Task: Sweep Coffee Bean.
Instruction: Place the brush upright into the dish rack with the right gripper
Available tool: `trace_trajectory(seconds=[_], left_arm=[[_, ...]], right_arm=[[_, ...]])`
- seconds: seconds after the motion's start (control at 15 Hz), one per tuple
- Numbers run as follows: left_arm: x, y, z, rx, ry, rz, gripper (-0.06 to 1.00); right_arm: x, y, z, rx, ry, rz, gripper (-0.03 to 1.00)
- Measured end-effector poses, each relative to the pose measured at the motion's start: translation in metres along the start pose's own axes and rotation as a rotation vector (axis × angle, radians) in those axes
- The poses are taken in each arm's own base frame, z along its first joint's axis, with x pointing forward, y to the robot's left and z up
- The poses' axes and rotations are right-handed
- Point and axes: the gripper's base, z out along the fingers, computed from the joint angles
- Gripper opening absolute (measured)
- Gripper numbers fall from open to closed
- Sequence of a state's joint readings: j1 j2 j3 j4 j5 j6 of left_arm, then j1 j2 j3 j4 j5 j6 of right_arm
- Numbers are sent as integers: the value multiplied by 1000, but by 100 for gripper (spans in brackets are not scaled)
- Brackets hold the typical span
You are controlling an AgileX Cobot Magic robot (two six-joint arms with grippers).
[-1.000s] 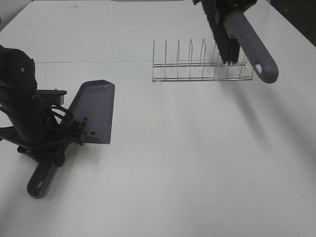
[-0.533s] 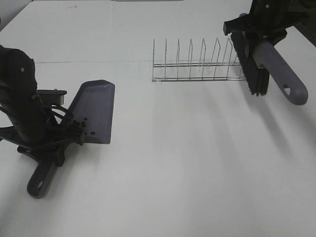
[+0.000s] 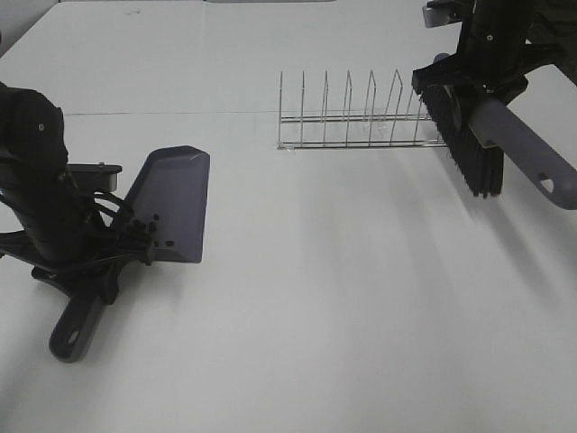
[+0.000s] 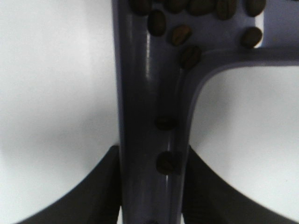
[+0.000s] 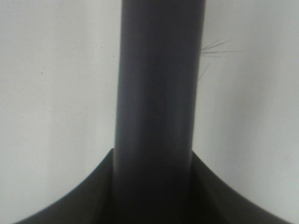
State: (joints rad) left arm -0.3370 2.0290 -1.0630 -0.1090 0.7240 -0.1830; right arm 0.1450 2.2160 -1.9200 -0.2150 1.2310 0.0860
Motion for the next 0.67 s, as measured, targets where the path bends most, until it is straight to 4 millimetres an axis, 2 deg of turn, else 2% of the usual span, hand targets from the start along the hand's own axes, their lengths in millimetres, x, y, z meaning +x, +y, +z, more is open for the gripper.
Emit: trace_trajectory(seconds=[0.2, 0.33, 0.67], left_arm=[[0, 0, 0, 1, 0, -1, 32], [0, 0, 0, 0, 1, -1, 32], [0, 0, 0, 2, 1, -3, 32]], right_arm=[[2, -20, 5, -60, 16, 80, 27], [11, -38, 15, -90, 53, 117, 27], [39, -31, 37, -123, 185, 112, 27]])
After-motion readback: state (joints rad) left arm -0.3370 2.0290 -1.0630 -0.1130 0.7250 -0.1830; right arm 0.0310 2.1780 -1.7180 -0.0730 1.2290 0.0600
